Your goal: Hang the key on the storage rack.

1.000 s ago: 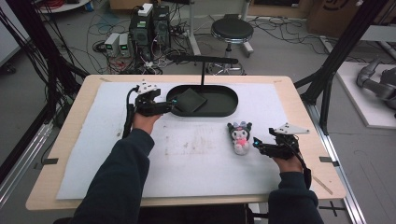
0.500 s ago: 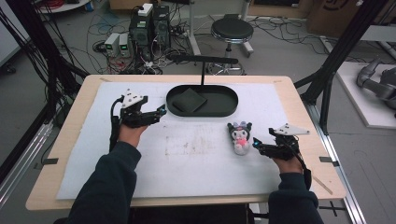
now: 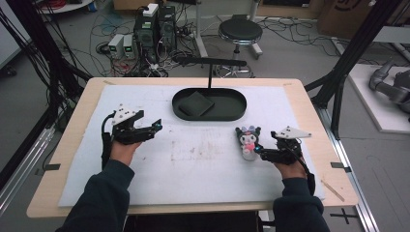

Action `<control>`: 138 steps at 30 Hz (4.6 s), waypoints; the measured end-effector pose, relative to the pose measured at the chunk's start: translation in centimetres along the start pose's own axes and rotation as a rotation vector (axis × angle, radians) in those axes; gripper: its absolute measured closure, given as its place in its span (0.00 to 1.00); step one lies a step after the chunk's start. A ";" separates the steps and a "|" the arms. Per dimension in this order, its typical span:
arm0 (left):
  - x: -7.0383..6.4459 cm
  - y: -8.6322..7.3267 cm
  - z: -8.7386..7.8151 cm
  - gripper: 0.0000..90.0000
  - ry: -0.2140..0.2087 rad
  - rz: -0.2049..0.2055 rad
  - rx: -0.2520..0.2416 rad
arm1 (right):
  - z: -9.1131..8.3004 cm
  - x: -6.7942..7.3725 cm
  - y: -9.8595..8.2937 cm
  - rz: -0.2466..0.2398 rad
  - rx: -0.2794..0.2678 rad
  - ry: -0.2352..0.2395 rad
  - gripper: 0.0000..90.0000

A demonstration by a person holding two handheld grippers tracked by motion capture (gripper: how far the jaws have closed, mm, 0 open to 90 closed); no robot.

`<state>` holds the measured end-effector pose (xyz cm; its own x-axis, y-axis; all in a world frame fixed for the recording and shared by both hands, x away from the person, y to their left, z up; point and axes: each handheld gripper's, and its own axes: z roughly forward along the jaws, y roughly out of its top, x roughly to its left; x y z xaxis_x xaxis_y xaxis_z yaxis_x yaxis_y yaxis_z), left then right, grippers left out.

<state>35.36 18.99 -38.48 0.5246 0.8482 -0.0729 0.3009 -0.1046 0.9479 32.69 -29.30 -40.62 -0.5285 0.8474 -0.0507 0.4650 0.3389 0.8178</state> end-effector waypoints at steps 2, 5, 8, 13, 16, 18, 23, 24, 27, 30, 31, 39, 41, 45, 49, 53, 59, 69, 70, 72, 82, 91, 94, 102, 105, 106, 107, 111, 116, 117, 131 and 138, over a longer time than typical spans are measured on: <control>0.0 -0.2 -0.4 0.24 0.004 0.018 -0.012 | 0.3 0.6 0.5 -0.006 0.001 -0.008 0.23; 0.0 -0.5 -0.9 0.24 0.017 0.040 -0.022 | 1.3 1.9 1.1 -0.022 0.019 -0.040 0.22; 0.1 -1.0 -1.3 0.23 0.017 0.027 -0.017 | 2.6 3.1 1.6 -0.027 0.050 -0.087 0.22; 0.2 -1.9 -1.9 0.23 0.018 0.004 -0.003 | 4.9 4.5 2.1 -0.041 0.122 -0.161 0.22; 0.3 -2.3 -2.3 0.23 0.017 -0.006 0.002 | 6.0 5.2 2.0 -0.108 0.197 -0.220 0.19; 0.4 -2.7 -2.5 0.23 0.013 -0.011 -0.002 | 6.3 5.1 1.9 -0.114 0.227 -0.245 0.19; 0.7 -3.7 -3.0 0.23 0.007 -0.027 0.003 | 7.0 3.9 1.5 -0.040 0.296 -0.233 0.29; 0.8 -3.9 -3.1 0.23 0.007 -0.032 0.006 | 7.0 3.8 1.5 -0.029 0.296 -0.216 0.30; 1.0 -4.2 -3.2 0.23 0.004 -0.040 0.002 | 6.8 3.5 1.6 -0.014 0.284 -0.209 0.33; 1.0 -4.5 -3.2 0.23 0.001 -0.041 0.005 | 6.5 3.3 1.7 -0.011 0.266 -0.207 0.33; 1.0 -4.6 -3.2 0.23 -0.004 -0.035 0.010 | 6.4 3.2 1.8 -0.010 0.253 -0.206 0.34; 1.2 -4.9 -3.3 0.23 -0.013 -0.046 0.002 | 5.2 2.7 2.5 -0.001 0.200 -0.181 0.33; 1.4 -5.0 -3.5 0.23 -0.008 -0.054 -0.008 | 4.9 2.6 2.8 -0.002 0.190 -0.168 0.33; 1.6 -5.0 -3.5 0.23 -0.004 -0.059 -0.019 | 4.0 2.5 4.1 -0.008 0.160 -0.133 0.33; 1.6 -5.0 -3.3 0.23 -0.008 -0.055 -0.019 | 3.0 2.3 6.2 -0.039 0.123 -0.096 0.33; 1.8 -5.0 -3.2 0.23 -0.011 -0.057 -0.019 | 2.4 1.9 8.0 -0.049 0.086 -0.059 0.33; 2.1 -5.0 -3.2 0.23 -0.012 -0.069 -0.028 | 2.0 1.1 10.4 -0.058 0.062 -0.035 0.33; 2.2 -4.9 -3.2 0.23 -0.008 -0.065 -0.029 | 2.7 -0.7 15.1 -0.070 0.033 -0.015 0.33; 2.2 -4.9 -3.2 0.23 -0.008 -0.066 -0.029 | 2.8 -0.8 15.6 -0.070 0.032 -0.015 0.33; 2.2 -4.9 -3.3 0.23 -0.008 -0.064 -0.028 | 3.1 -1.0 16.6 -0.086 0.035 -0.026 0.33; 2.6 -5.0 -3.4 0.23 -0.004 -0.079 -0.034 | 5.6 -1.3 19.9 -0.093 0.008 -0.066 0.34; 2.7 -5.1 -3.3 0.23 0.000 -0.084 -0.034 | 7.4 -3.0 20.5 -0.024 -0.046 -0.136 0.34; 2.8 -5.1 -3.3 0.23 -0.001 -0.084 -0.034 | 7.6 -3.6 20.4 0.011 -0.054 -0.145 0.34; 2.8 -5.1 -3.4 0.23 0.002 -0.088 -0.034 | 8.3 -4.1 19.8 -0.003 0.050 -0.221 0.34; 2.8 -5.1 -3.4 0.23 0.004 -0.089 -0.029 | 9.0 -3.8 19.2 -0.058 0.121 -0.245 0.34; 2.8 -5.1 -3.4 0.23 0.004 -0.088 -0.028 | 9.1 -3.7 19.0 -0.065 0.134 -0.248 0.34; 2.8 -5.1 -3.4 0.23 0.004 -0.087 -0.028 | 9.4 -3.6 18.8 -0.067 0.148 -0.254 0.34; 2.8 -5.1 -3.4 0.24 0.004 -0.086 -0.029 | 10.9 -3.3 18.0 -0.063 0.255 -0.258 0.36; 2.8 -5.2 -3.4 0.24 0.004 -0.090 -0.027 | 12.8 -2.2 17.5 -0.050 0.269 -0.223 0.36; 2.8 -5.2 -3.4 0.24 0.003 -0.089 -0.027 | 13.1 -1.9 17.4 -0.041 0.261 -0.217 0.36; 3.1 -5.3 -3.5 0.24 0.004 -0.091 -0.024 | 15.0 -0.8 14.6 0.110 0.117 -0.140 0.29; 2.9 -5.3 -3.1 0.24 0.002 -0.085 -0.016 | 13.0 -1.0 14.0 0.046 0.113 -0.122 0.26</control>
<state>32.80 23.63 -42.71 0.4960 0.8547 -0.1531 0.3319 -0.0236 0.9430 48.93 -20.05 -36.54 -0.4175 0.9043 -0.0897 0.5675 0.3365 0.7514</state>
